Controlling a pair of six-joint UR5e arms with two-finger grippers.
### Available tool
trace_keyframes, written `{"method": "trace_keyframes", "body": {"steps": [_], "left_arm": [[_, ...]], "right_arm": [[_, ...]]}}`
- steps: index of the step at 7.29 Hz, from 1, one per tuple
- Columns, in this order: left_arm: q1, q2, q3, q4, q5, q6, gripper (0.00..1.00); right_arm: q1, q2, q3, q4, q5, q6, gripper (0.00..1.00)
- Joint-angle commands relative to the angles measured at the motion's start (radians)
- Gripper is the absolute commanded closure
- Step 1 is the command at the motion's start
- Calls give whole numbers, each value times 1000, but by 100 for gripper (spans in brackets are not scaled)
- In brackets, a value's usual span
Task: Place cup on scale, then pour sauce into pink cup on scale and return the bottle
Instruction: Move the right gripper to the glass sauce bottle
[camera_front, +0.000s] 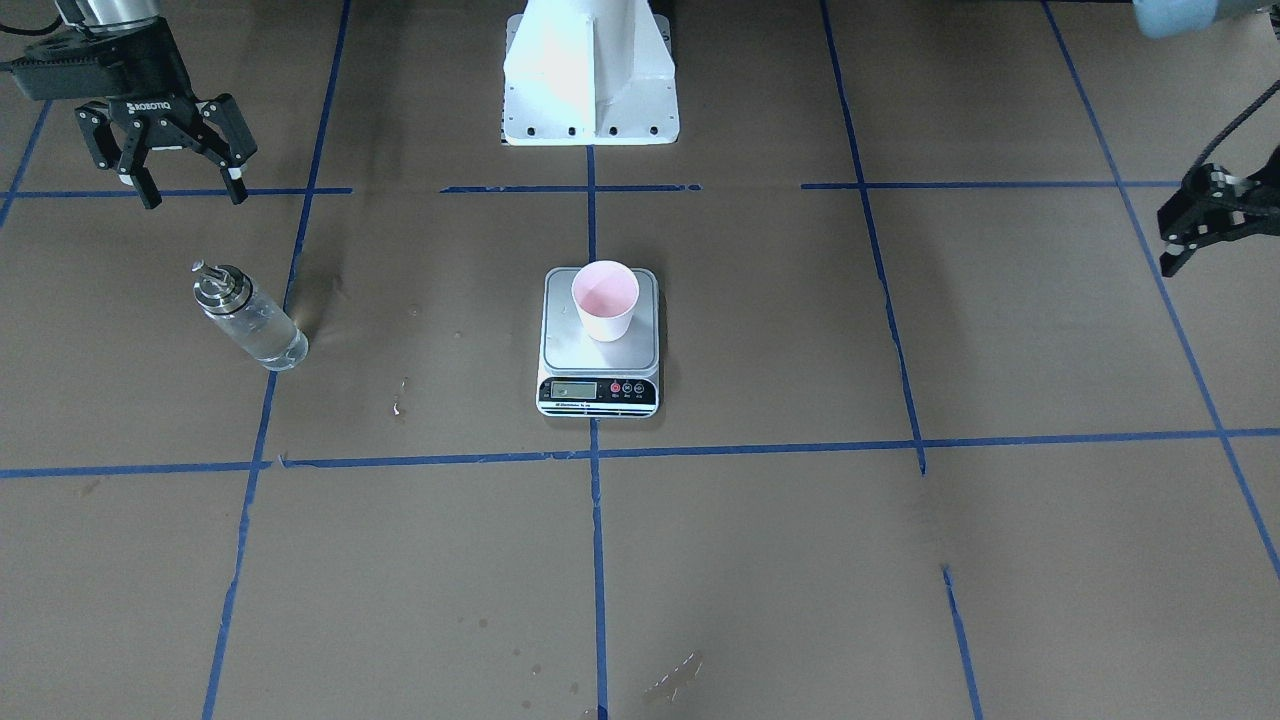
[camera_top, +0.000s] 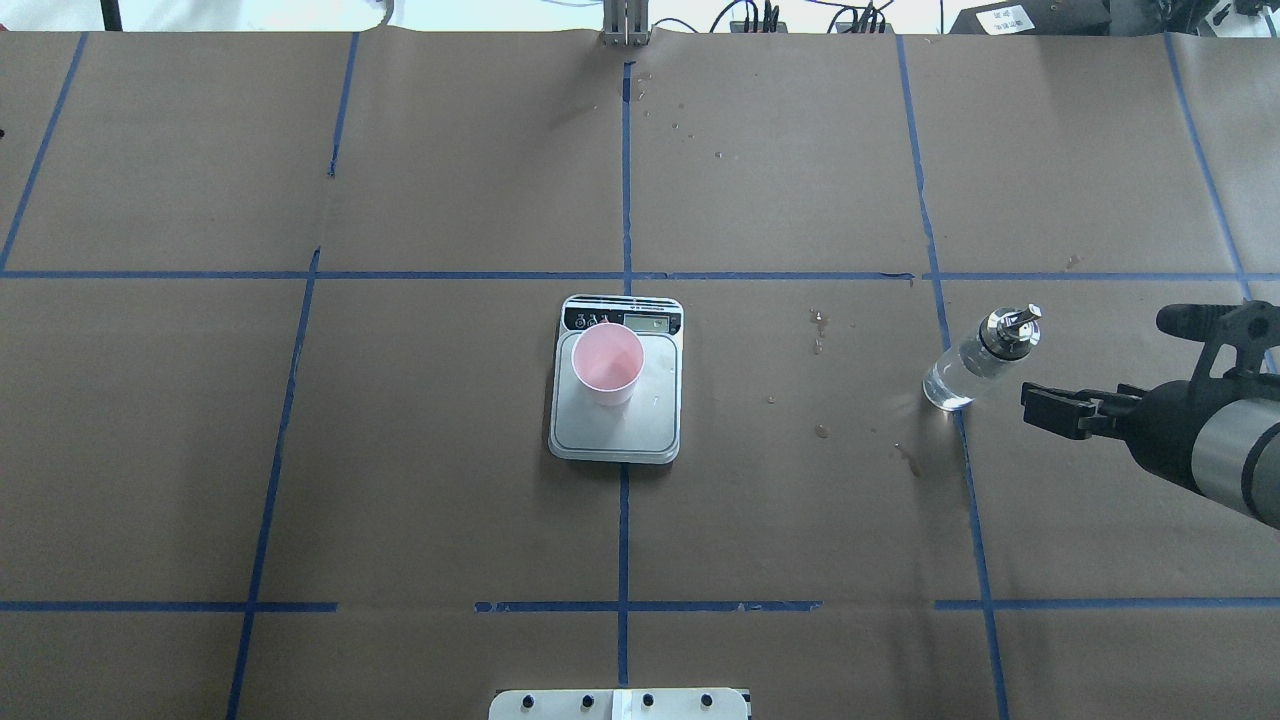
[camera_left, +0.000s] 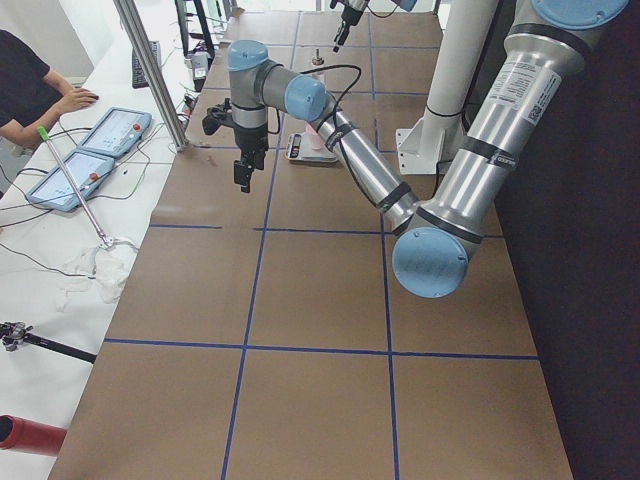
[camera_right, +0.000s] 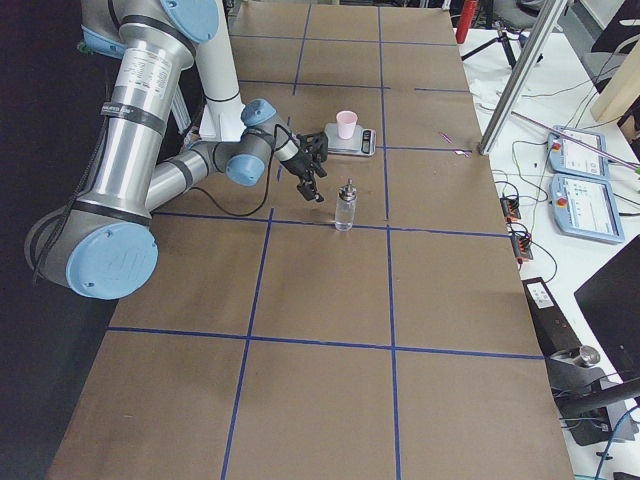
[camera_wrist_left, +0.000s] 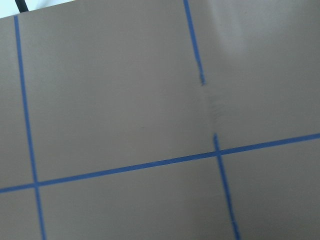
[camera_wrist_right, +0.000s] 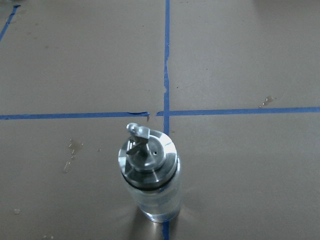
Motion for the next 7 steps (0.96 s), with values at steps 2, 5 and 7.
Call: {"method": "trace_keyframes", "body": {"steps": [2,5,7], "left_arm": [[-40,131,67,-206,-70,75,0],[-41,154,184,-284,-67,138,0],[-41,156,184,-286,-67,138,0]], "right_arm": [[-115,47,-149,108,-253,48,0],[-137,138,-258,110,-353,49,0],[-148,171,-305,111,-387,48,0]]}}
